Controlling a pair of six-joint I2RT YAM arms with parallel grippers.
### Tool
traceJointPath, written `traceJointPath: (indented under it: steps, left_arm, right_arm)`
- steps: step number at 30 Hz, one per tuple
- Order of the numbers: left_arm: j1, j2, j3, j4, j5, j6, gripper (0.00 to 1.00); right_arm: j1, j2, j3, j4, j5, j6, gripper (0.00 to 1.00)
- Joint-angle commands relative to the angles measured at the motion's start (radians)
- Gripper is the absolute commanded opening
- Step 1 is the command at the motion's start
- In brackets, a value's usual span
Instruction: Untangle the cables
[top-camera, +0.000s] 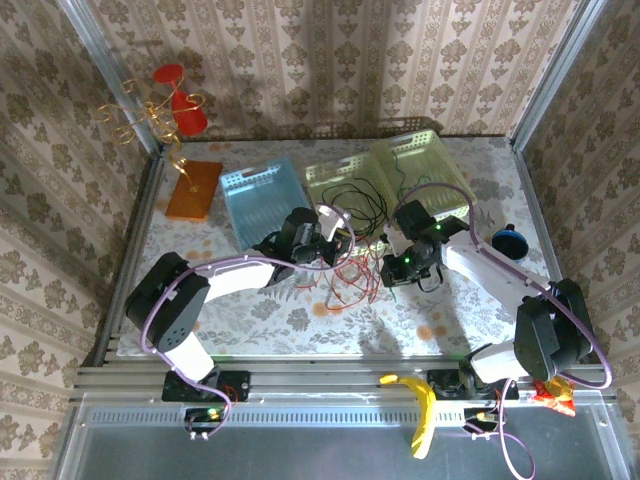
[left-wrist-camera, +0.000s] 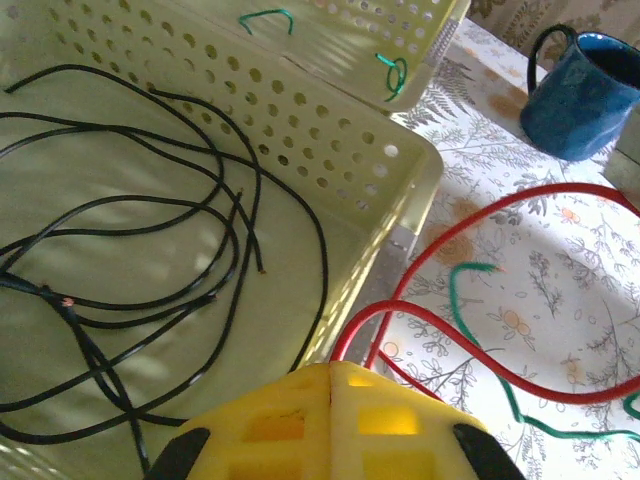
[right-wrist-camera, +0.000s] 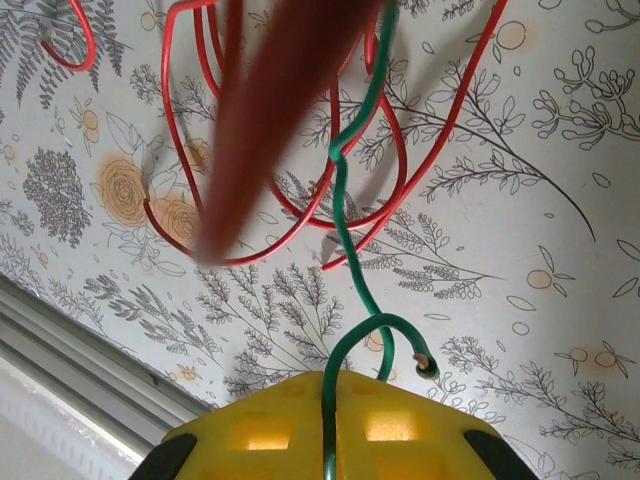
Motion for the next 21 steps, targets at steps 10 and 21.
traceJointPath:
  steps: [10, 21]
  left_arm:
    - [0.019, -0.063, -0.069, 0.070, -0.027, -0.048, 0.00]
    - [0.018, -0.085, -0.077, 0.015, -0.044, -0.009, 0.00]
  right_arm:
    - [-0.126, -0.091, -0.038, -0.094, 0.131, 0.052, 0.12]
    - [-0.245, -0.122, -0.025, -0.040, 0.216, 0.139, 0.12]
